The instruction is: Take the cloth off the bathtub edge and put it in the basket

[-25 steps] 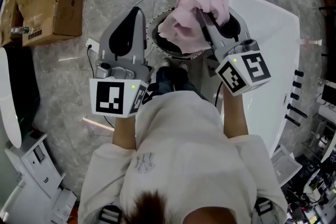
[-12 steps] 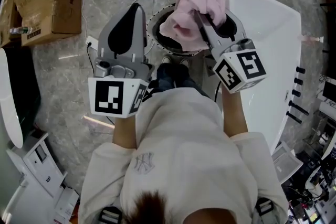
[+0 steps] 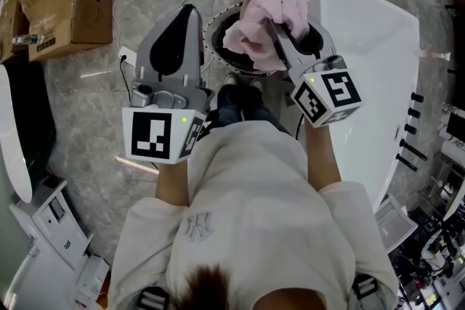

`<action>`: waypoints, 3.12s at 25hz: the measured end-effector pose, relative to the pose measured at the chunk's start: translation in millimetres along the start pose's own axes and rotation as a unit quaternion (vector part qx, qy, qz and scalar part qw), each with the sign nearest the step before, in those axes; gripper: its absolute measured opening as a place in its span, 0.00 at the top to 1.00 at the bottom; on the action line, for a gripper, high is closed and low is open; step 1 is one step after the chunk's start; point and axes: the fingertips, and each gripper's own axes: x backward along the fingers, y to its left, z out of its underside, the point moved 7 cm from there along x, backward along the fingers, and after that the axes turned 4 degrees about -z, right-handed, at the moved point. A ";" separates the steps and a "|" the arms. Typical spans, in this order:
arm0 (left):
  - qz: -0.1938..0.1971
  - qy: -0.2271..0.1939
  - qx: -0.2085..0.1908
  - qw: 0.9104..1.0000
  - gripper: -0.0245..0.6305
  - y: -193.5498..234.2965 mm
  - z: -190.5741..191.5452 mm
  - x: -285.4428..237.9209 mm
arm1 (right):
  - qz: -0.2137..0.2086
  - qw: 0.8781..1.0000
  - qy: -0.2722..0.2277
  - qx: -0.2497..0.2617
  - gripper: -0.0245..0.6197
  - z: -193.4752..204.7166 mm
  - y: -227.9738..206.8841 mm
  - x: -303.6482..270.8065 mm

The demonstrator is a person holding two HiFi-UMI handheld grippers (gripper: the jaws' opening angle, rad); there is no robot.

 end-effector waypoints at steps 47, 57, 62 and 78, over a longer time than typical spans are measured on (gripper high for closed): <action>-0.013 0.116 0.049 0.992 0.94 -5.2 179.3 -59.1 | 0.051 0.989 0.114 -0.082 0.75 183.6 -76.1 -41.6; -0.038 0.136 0.086 0.986 0.94 -14.6 234.2 -51.7 | 0.053 0.985 0.138 -0.092 0.75 238.5 -91.4 -47.5; -0.055 0.141 0.101 0.983 0.94 -12.3 256.7 -45.7 | 0.048 0.983 0.149 -0.092 0.75 260.6 -94.1 -51.9; -0.068 0.168 0.077 0.980 0.94 -4.6 315.0 -43.6 | 0.067 0.977 0.176 -0.095 0.75 332.0 -119.8 -73.3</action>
